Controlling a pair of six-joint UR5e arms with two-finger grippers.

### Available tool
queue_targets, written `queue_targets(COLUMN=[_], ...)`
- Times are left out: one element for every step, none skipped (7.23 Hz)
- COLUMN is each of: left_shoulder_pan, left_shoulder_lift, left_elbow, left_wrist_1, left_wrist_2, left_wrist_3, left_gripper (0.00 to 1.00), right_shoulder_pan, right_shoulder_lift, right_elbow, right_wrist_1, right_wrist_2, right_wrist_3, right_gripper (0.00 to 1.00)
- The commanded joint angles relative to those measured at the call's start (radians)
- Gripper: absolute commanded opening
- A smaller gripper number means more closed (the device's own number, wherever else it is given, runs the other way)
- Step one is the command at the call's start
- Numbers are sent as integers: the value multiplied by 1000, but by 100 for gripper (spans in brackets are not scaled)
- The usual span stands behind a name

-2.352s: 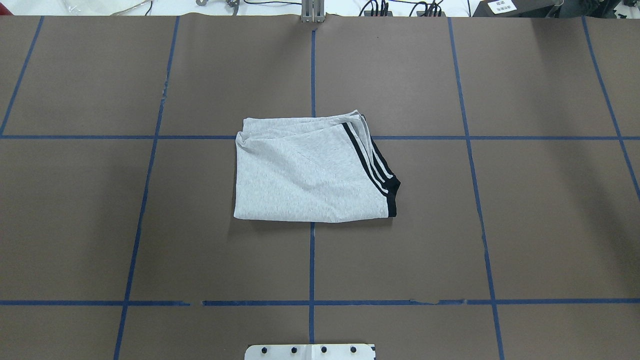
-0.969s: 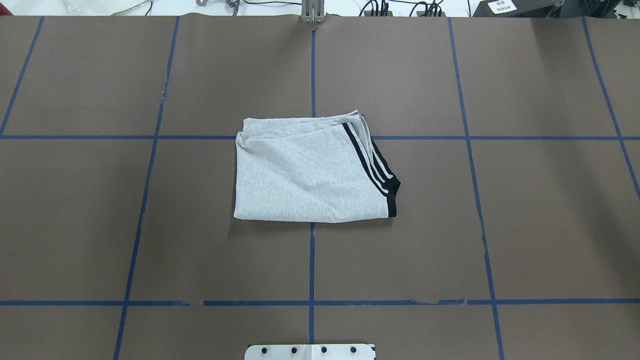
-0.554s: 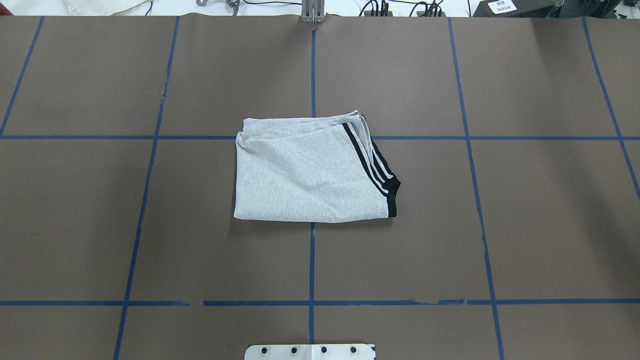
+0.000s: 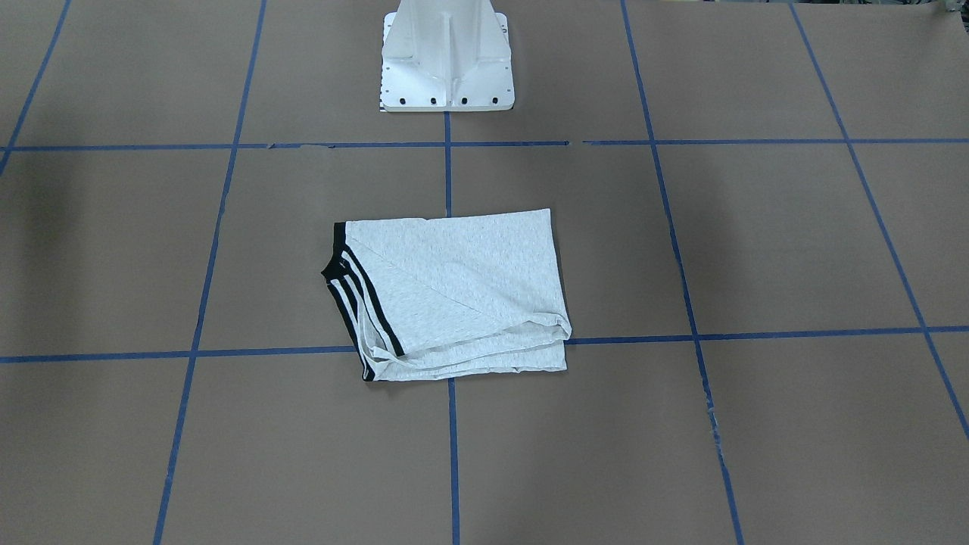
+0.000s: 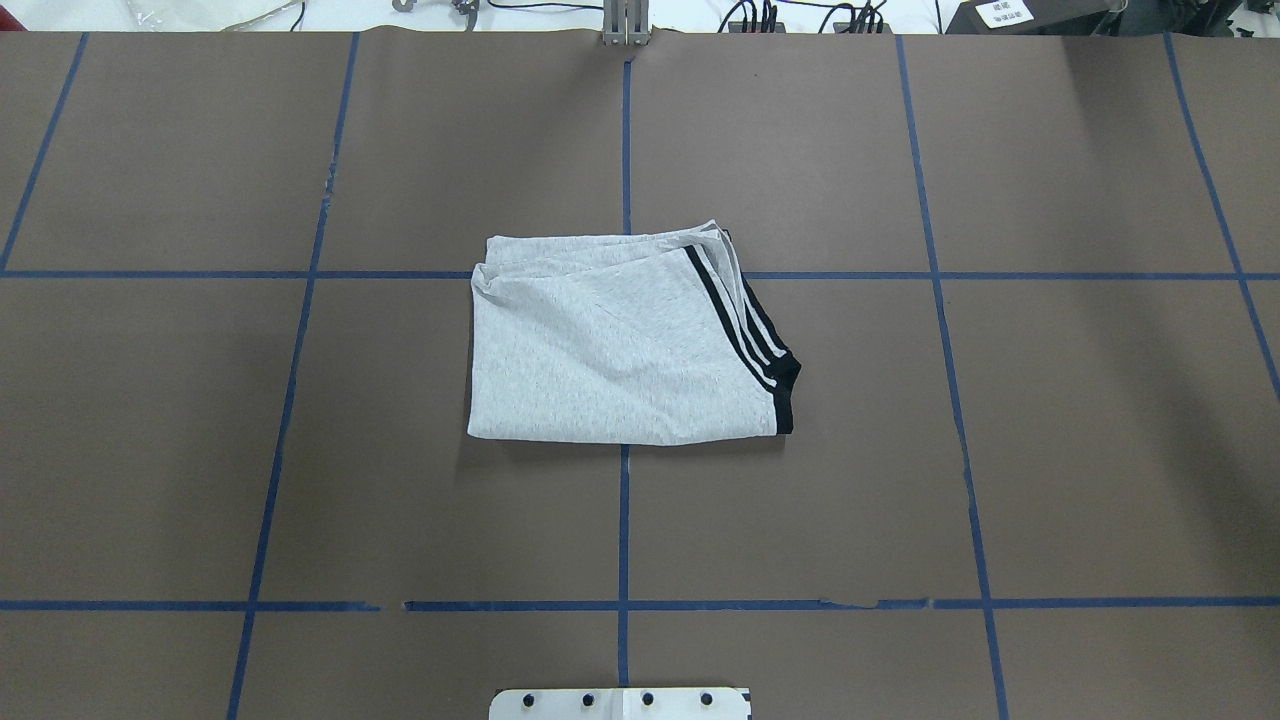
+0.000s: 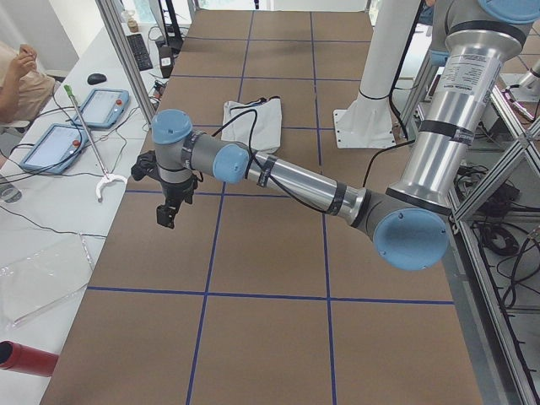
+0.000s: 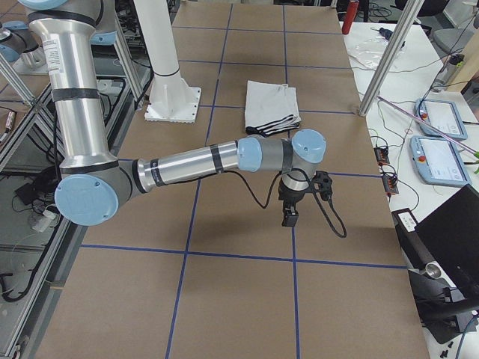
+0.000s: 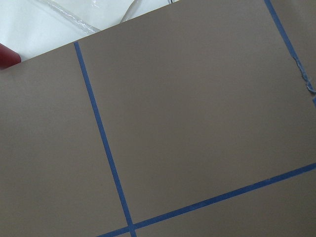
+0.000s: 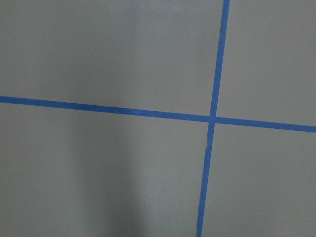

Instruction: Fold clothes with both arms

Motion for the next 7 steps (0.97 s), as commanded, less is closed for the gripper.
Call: queue_targets(left_shoulder_pan=[0,1,1,1,1,1,0], left_shoulder_lift=[3,3,3,3,3,1,4], left_elbow=[-3,-1,0,-1,-4,-4,3], left_wrist_1=[1,1,5,4,4,4,7], left_wrist_2=[-2,-4,-7,-6,-6,-7,-7], left_wrist_3=[0,0,0,0,0,1,1], left_gripper=[100,100,100,100,100,100,100], right_shoulder_pan=[-3,-2,-3,-3,-6,-8,-13], right_shoulder_lift=[1,2,2,4,5,7,13], right_elbow=[2,4,4,4,4,4,2], right_wrist_1=[0,0,0,0,0,0,-6], right_wrist_2=[3,4,4,3,1,1,1], right_wrist_3=[2,2,2,2,2,2,18], right_gripper=[100,100,100,100,100,100,100])
